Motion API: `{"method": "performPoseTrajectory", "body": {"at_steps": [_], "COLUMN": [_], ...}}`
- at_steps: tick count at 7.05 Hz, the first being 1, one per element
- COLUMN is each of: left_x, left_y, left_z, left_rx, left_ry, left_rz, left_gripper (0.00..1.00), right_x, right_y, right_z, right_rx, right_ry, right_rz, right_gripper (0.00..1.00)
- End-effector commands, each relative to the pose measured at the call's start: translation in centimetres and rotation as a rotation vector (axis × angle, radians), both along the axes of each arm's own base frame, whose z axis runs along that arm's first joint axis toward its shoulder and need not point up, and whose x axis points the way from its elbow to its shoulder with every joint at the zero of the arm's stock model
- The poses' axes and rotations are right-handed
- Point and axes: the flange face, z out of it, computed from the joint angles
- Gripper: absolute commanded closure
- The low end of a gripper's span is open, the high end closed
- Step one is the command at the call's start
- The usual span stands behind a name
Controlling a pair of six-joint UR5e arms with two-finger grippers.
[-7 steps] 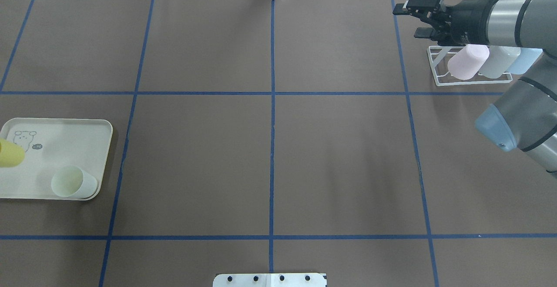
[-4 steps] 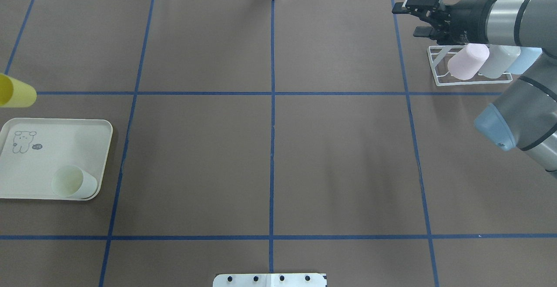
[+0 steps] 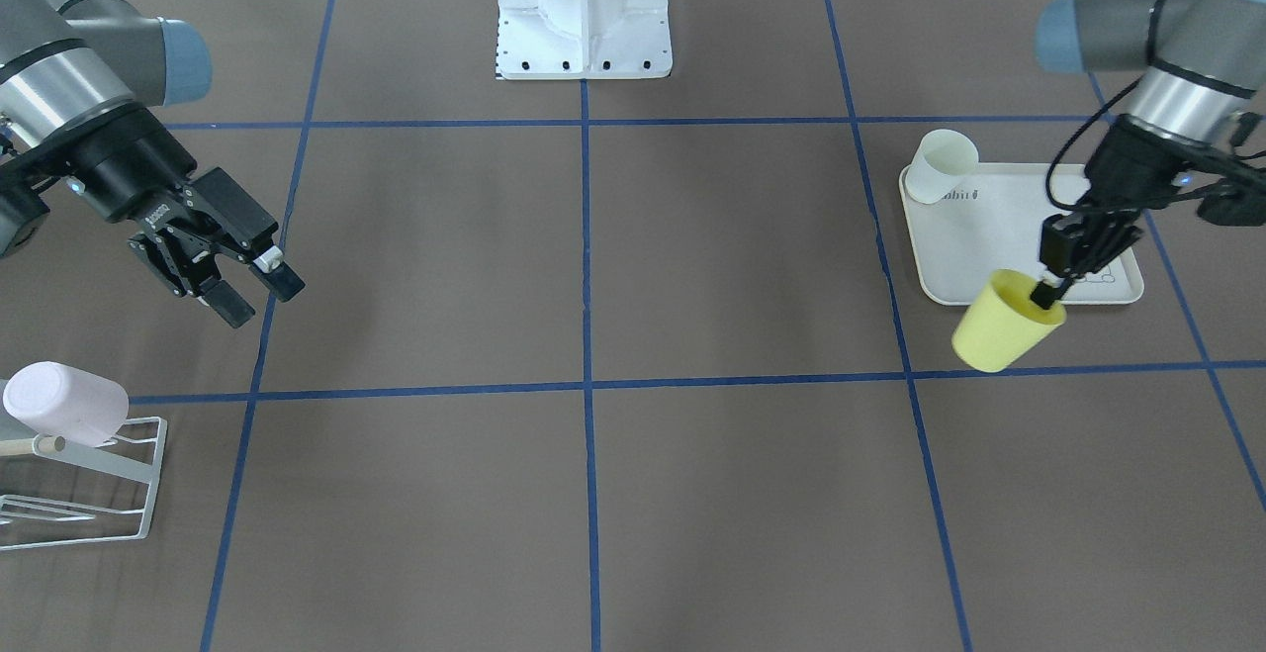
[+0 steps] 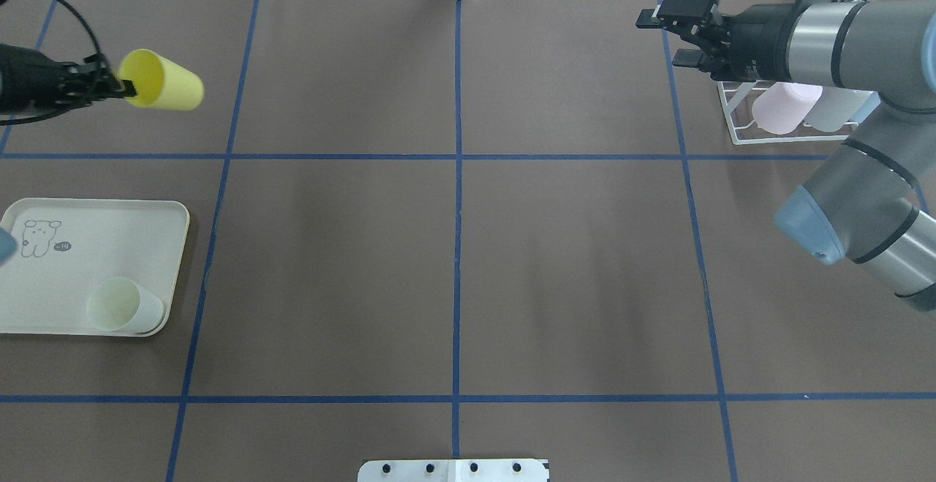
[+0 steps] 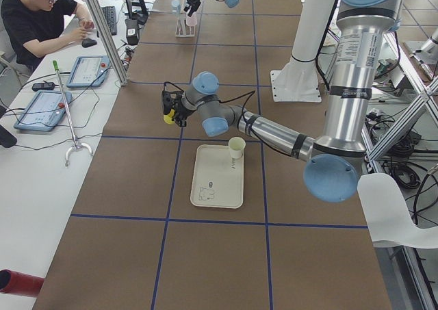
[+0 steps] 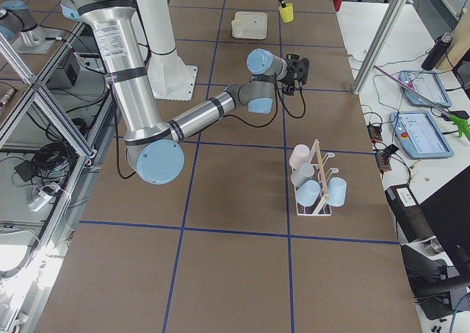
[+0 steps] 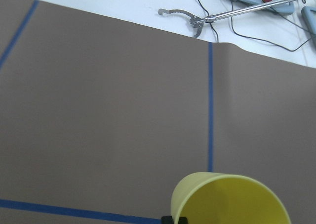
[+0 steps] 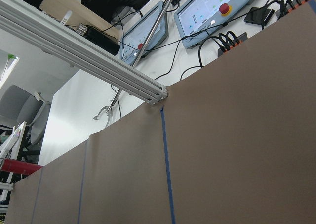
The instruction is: Transfer IKEA cup to right arm and place on rack
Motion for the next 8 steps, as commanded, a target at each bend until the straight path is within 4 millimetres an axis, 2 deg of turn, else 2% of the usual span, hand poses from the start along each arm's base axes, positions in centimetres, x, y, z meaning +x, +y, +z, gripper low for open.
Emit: {"method": "performPoseTrajectory", "body": {"at_steps": [1, 2, 3, 4, 6, 7, 8], "left_x": [10.8, 11.6, 10.6, 9.8, 9.0, 9.2, 10.0], "left_y": [1.6, 2.0, 2.9, 3.7, 4.2, 4.3, 5.0], "left_z": [-9.4, -12.8, -14.2, -14.5, -14.8, -13.7, -12.6], "left_rx": [-0.196, -0.263, -0.292, -0.312, -0.341, -0.366, -0.395], "left_ry": [0.303, 0.461, 0.637, 0.753, 0.938, 1.118, 1.261], "left_rz": [-0.105, -0.117, -0.108, -0.091, -0.065, -0.082, -0.055], "left_gripper": [1.00, 1.00, 1.00, 1.00, 1.00, 1.00, 1.00], "right_x": [-3.9, -7.4, -11.0, -12.4, -12.9, -13.1, -13.1], "right_y": [1.0, 2.5, 4.7, 6.6, 7.7, 7.8, 7.7], "right_z": [-3.0, -5.0, -7.5, -9.0, -11.1, -12.3, -12.7], "right_rx": [-0.062, -0.096, -0.099, -0.067, -0.079, -0.074, -0.075], "right_ry": [-0.110, -0.183, -0.271, -0.385, -0.493, -0.513, -0.523], "right_rz": [0.056, 0.084, 0.116, 0.127, 0.096, 0.091, 0.097], "right_gripper": [0.00, 0.00, 0.00, 0.00, 0.00, 0.00, 0.00]}}
